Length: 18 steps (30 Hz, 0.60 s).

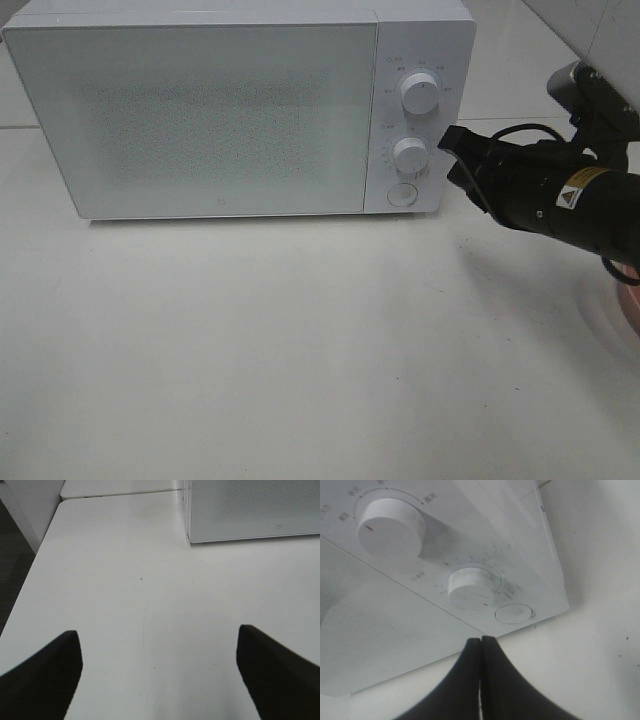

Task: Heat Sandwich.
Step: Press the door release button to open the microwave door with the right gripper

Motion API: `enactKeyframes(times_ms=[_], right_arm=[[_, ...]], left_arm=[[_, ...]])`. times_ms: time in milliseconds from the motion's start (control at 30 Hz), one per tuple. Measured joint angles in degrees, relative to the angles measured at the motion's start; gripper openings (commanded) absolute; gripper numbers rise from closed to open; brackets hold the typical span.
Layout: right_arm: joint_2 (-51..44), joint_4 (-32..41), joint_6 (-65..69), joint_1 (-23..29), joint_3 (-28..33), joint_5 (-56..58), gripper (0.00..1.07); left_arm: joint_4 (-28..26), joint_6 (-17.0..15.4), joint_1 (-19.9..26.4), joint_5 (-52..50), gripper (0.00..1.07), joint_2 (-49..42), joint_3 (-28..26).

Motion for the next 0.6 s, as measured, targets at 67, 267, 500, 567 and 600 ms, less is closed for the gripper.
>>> enactKeyframes(times_ms=[67,267,500,567,600], right_arm=[[1.0,-0.2,2.3,-0.1,-0.1,-1.0,0.00],[6.2,-2.0,14.8,-0.1,-0.1,-7.6,0.00],[11.6,-4.8,24.9,-0.1,-0.2,-13.6,0.00],[12.1,-5.0,25.8,-0.1,-0.2,-13.8,0.00],[13.0,-5.4,27.1,-0.1,-0.2,-13.8,0.00]], left_arm=[[0.0,0.0,0.0,0.0,0.78,0.0,0.0],[0.0,0.0,0.0,0.0,0.78,0.0,0.0],[0.0,0.0,0.0,0.0,0.78,0.0,0.0],[0.0,0.0,0.0,0.0,0.78,0.0,0.0],[0.0,0.0,0.0,0.0,0.78,0.0,0.0]])
